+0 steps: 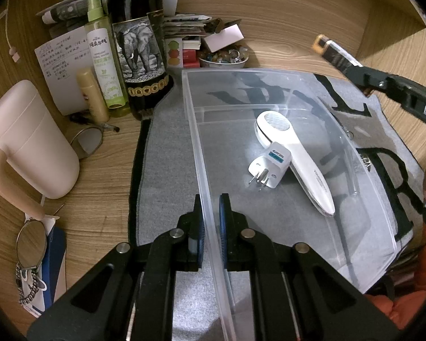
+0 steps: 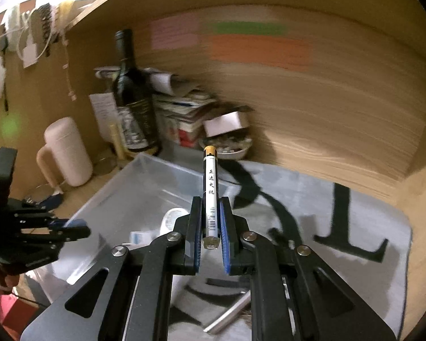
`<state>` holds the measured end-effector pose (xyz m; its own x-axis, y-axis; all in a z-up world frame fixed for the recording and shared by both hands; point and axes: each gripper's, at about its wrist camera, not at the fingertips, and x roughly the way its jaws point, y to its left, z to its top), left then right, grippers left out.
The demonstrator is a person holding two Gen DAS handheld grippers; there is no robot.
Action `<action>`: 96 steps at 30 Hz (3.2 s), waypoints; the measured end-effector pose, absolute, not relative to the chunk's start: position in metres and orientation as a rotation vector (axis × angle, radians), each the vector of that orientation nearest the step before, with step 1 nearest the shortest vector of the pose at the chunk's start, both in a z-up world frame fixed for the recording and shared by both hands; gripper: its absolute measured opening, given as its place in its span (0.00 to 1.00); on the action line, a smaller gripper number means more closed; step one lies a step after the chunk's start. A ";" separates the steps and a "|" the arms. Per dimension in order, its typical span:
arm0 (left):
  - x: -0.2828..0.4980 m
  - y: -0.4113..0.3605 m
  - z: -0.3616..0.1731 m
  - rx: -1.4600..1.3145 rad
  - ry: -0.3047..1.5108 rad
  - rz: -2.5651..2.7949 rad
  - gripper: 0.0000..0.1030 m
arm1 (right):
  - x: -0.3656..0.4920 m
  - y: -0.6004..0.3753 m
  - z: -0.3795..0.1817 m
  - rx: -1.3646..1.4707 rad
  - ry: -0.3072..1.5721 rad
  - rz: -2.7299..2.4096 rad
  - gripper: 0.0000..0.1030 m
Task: Organize rigid objects
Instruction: 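Place the black-and-gold cylinder into the clear box beside the massager, then grasp the round black grinder on the rug with the right gripper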
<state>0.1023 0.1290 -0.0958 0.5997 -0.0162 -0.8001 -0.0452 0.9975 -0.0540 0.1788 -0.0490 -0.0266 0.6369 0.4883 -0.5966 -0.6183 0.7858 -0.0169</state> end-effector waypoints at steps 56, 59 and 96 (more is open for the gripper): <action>0.103 0.127 -0.096 -0.068 0.924 0.014 0.09 | 0.204 -0.119 -0.037 -0.234 0.682 0.407 0.77; 0.103 0.127 -0.095 -0.068 0.925 0.014 0.09 | 0.212 -0.130 -0.051 -0.221 0.734 0.378 0.77; 0.103 0.128 -0.096 -0.068 0.925 0.013 0.09 | 0.180 -0.123 -0.080 -0.199 0.807 0.495 0.29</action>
<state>0.1030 0.1278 -0.0962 0.6023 -0.0181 -0.7981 -0.0400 0.9978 -0.0529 0.1797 -0.1235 -0.0798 0.5859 0.3471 -0.7323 -0.4954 0.8685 0.0153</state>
